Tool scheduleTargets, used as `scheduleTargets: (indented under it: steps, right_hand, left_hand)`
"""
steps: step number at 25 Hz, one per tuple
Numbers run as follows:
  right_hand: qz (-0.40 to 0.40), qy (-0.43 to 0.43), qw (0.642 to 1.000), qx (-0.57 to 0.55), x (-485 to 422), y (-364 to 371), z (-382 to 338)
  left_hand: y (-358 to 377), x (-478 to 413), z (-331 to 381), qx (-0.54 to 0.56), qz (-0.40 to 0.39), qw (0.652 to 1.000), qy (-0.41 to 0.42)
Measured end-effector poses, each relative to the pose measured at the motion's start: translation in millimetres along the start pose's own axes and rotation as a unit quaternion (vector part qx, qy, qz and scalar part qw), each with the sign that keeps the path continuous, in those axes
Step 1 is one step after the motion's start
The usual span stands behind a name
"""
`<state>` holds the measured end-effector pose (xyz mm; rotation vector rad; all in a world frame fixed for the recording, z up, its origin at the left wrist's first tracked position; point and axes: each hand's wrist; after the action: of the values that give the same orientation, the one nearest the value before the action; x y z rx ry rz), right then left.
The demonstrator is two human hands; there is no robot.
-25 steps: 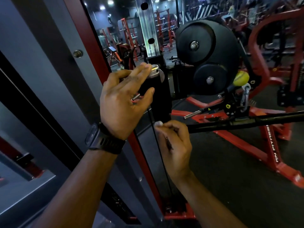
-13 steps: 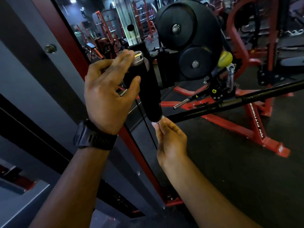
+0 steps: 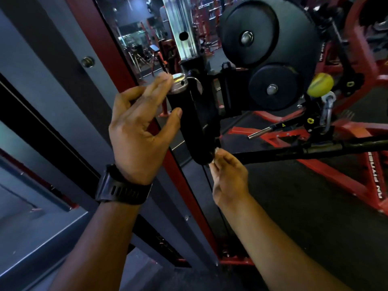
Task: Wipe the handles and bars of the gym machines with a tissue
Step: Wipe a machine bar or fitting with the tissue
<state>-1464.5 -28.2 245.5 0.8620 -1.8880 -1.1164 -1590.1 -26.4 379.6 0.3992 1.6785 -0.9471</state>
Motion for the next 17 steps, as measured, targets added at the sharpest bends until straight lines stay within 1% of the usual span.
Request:
scheduleTargets:
  steps: [3,4,7,10,13,15,17]
  right_hand:
    - [0.015,-0.015,0.999,0.035,-6,7,-7]
    - [0.007,-0.005,0.999,0.043,-6,6,-7]
    - [-0.037,0.061,0.997,0.039,-9,4,-9]
    - [-0.015,0.068,0.995,0.069,-26,7,-16]
    - [0.009,0.097,0.995,-0.005,-33,15,-15]
    - [0.028,0.095,0.995,0.007,-37,15,-14]
    - [0.012,0.094,0.995,0.016,-40,14,-14]
  left_hand:
    - [1,2,5,-0.009,0.002,1.0,-0.014]
    - [1,3,6,-0.014,0.002,1.0,-0.019]
    - [1,2,5,-0.017,0.013,1.0,-0.018]
    - [3,3,4,0.004,0.018,1.0,-0.009]
    - [2,1,2,0.003,0.028,1.0,0.002]
    - [2,1,2,0.0,0.025,1.0,0.0]
    - [2,1,2,-0.002,0.024,1.0,-0.006]
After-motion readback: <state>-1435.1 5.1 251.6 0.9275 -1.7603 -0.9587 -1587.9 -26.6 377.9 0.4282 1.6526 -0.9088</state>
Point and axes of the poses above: each hand's wrist, its own x-axis away from the middle knuckle, its own y-axis out of the palm, z = x × y, and after that the axes turned 8 degrees about -x, right-handed
